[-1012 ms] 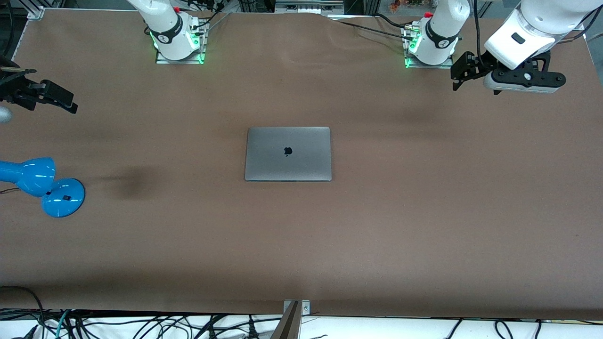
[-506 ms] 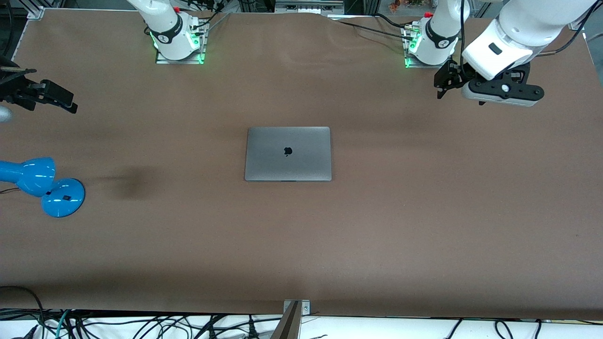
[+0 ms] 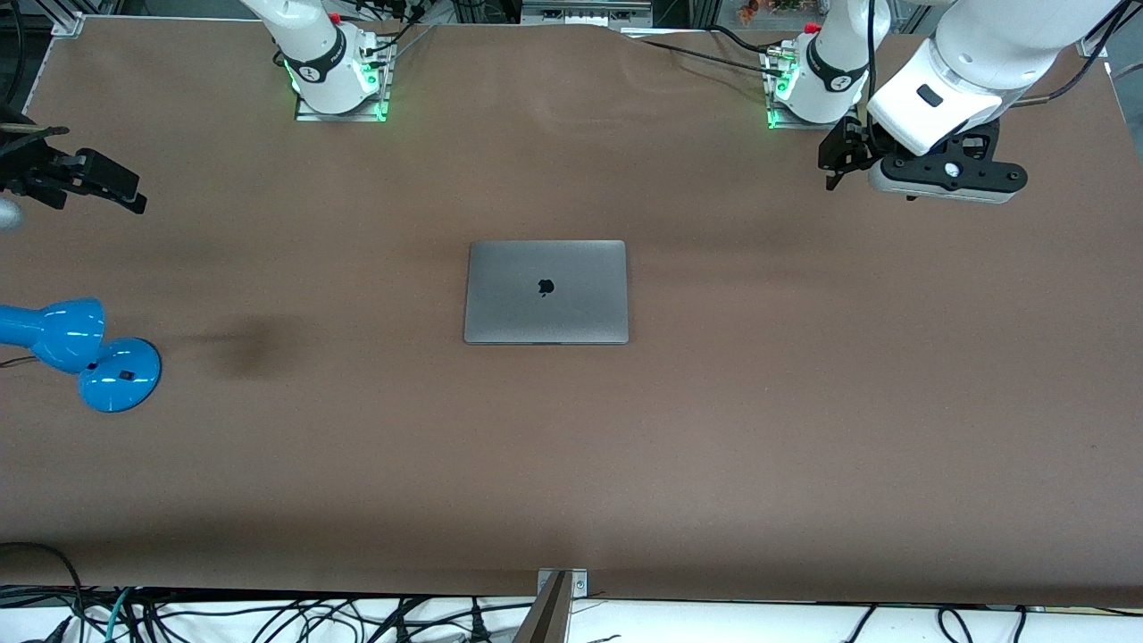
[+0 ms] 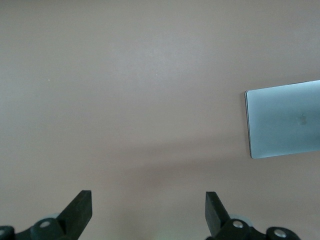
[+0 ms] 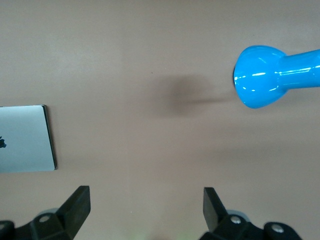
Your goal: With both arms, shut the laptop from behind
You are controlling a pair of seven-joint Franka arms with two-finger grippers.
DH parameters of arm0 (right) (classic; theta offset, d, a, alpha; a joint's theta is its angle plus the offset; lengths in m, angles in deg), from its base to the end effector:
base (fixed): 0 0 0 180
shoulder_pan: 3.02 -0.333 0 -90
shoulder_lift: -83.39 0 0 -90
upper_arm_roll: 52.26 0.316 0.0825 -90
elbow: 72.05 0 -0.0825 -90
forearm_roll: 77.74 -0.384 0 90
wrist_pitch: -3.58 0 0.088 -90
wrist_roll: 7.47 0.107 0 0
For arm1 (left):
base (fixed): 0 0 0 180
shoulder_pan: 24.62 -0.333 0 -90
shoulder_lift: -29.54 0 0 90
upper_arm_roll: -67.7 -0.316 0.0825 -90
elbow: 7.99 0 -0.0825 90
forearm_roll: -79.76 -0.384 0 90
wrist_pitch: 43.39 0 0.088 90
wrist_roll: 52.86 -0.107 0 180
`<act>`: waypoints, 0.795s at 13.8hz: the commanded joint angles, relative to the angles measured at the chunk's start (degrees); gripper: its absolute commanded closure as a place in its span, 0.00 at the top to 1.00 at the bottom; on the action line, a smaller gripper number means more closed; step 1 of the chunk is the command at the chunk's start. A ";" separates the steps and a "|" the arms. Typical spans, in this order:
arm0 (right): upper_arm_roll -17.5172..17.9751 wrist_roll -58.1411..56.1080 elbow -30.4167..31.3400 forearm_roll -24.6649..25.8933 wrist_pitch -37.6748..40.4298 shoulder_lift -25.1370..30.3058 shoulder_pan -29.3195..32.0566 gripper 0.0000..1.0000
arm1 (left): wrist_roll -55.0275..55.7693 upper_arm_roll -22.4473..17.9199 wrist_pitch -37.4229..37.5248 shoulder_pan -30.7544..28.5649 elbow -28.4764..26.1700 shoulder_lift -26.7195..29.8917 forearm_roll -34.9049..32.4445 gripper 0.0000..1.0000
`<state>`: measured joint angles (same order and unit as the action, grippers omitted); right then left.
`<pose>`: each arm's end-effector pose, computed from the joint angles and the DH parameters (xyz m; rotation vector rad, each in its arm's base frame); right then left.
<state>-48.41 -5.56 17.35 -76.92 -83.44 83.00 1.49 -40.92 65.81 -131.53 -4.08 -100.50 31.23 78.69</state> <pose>0.5510 -0.0081 0.6212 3.1255 -0.0707 -0.0753 0.5135 -0.1709 0.6173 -3.1062 0.1819 0.0630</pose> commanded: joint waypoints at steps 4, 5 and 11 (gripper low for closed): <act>0.54 -0.94 1.83 0.41 -0.61 2.24 0.41 1.00 | 0.63 -1.80 1.57 1.00 2.51 -1.07 -2.18 1.00; 0.54 -0.94 1.83 0.41 -0.61 2.33 0.32 1.00 | 0.63 -1.89 1.57 1.00 2.51 -1.15 -2.18 1.00; 0.54 -0.85 1.92 0.32 -0.52 2.59 0.23 1.00 | 0.63 -2.77 1.49 0.91 3.65 -2.64 -2.44 1.00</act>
<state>-48.26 -5.64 17.35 -76.92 -83.44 83.35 1.40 -40.80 63.61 -131.32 -4.08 -99.67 30.64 78.15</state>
